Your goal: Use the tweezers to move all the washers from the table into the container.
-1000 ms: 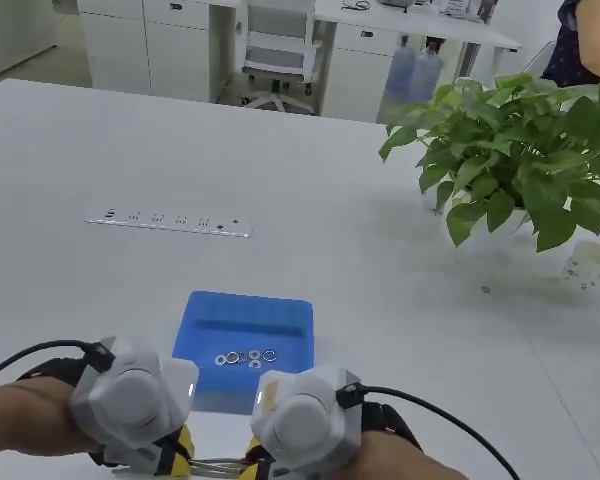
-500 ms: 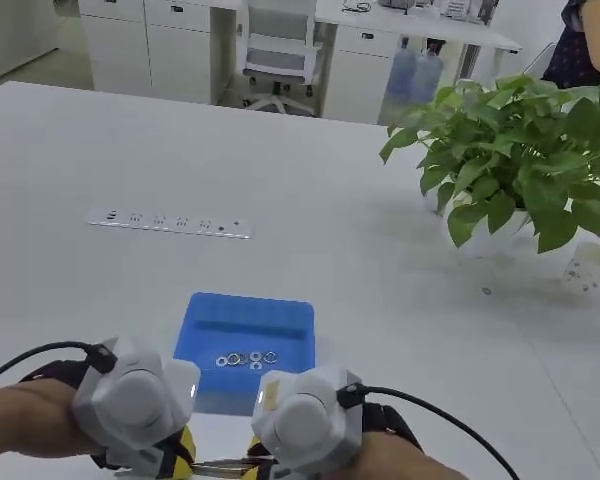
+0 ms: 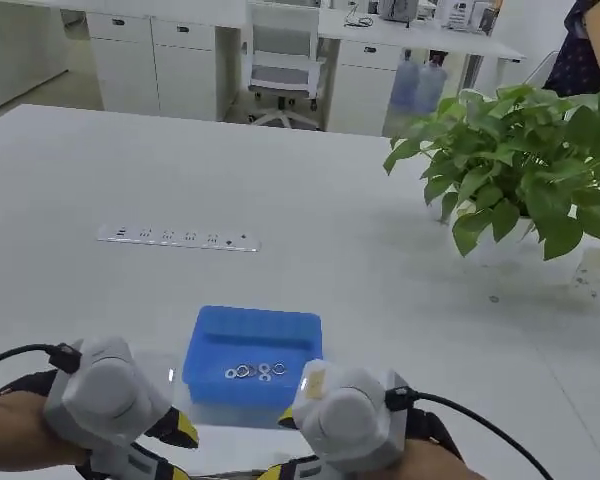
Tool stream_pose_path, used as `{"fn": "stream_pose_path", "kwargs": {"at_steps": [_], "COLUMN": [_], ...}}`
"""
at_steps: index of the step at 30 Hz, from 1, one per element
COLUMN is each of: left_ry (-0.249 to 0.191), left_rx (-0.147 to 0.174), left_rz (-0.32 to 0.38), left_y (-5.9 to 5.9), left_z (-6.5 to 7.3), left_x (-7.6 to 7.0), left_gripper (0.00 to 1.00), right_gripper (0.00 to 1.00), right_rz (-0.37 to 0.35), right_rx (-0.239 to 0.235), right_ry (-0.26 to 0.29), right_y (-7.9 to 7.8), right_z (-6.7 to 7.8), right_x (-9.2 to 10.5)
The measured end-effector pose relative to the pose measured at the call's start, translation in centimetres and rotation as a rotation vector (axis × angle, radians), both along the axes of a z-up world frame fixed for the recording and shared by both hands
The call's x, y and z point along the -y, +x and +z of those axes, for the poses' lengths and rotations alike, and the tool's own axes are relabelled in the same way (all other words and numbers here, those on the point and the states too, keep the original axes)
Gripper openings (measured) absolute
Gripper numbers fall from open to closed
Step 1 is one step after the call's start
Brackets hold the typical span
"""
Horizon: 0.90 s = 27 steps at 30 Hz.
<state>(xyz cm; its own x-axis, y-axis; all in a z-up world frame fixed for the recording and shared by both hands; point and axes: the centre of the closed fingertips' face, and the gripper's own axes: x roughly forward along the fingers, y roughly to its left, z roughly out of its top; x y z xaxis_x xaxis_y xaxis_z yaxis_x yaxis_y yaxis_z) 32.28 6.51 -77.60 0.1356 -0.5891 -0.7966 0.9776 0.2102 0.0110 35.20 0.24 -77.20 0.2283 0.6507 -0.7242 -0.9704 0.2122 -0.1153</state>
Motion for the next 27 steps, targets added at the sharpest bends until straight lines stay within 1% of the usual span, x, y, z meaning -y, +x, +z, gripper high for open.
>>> {"fn": "stream_pose_path", "kwargs": {"at_steps": [2, 3, 5, 7, 8, 10, 12, 14, 16, 18, 21, 25, 27], "left_ry": [-0.024, -0.029, -0.038, -0.041, -0.049, -0.053, -0.056, -0.068, -0.077, -0.078, -0.08, -0.088, -0.105], "left_rx": [0.011, 0.015, 0.036, 0.037, 0.041, 0.043, 0.05, 0.055, 0.059, 0.06, 0.074, 0.091, 0.1], "left_rz": [0.021, 0.028, 0.047, 0.056, 0.063, 0.074, 0.076, 0.084, 0.087, 0.09, 0.093, 0.107, 0.124], "left_y": [0.0, -0.1, 0.1, -0.1, -0.1, -0.2, -0.4, -0.5, -0.6, -0.8, -1.0, -1.0, -0.9], "left_z": [0.9, 1.3, 2.0, 2.5, 2.8, 3.2, 3.5, 3.8, 4.0, 4.0, 4.2, 4.4, 4.7], "left_x": [-0.1, -0.2, -0.4, -0.5, -0.6, -0.7, -0.8, -0.7, -0.6, -0.6, -0.7, -0.8, -0.9], "left_gripper": [0.33, 0.36, 0.4, 0.45, 0.48, 0.51, 0.54, 0.58, 0.62, 0.66, 0.69, 0.76, 0.78], "right_gripper": [0.41, 0.43, 0.46, 0.47, 0.49, 0.52, 0.55, 0.58, 0.62, 0.65, 0.68, 0.76, 0.78], "right_rz": [-0.03, -0.047, -0.075, -0.093, -0.109, -0.134, -0.158, -0.196, -0.214, -0.222, -0.241, -0.258, -0.263], "right_rx": [0.011, 0.007, 0.012, 0.015, 0.012, 0.009, 0.008, 0.001, 0.001, 0.001, 0.009, 0.017, 0.022], "right_ry": [0.024, 0.038, 0.058, 0.064, 0.075, 0.086, 0.096, 0.117, 0.128, 0.127, 0.124, 0.146, 0.147], "right_y": [0.4, 0.5, 0.8, 0.9, 0.9, 1.0, 1.1, 1.3, 1.2, 1.1, 0.9, 0.4, 0.2], "right_z": [0.8, 1.2, 1.8, 2.1, 2.4, 2.7, 2.9, 3.3, 3.4, 3.4, 3.5, 3.9, 3.9], "right_x": [0.4, 0.8, 1.5, 2.2, 2.6, 3.6, 4.4, 5.6, 6.5, 7.2, 8.3, 9.2, 9.6]}}
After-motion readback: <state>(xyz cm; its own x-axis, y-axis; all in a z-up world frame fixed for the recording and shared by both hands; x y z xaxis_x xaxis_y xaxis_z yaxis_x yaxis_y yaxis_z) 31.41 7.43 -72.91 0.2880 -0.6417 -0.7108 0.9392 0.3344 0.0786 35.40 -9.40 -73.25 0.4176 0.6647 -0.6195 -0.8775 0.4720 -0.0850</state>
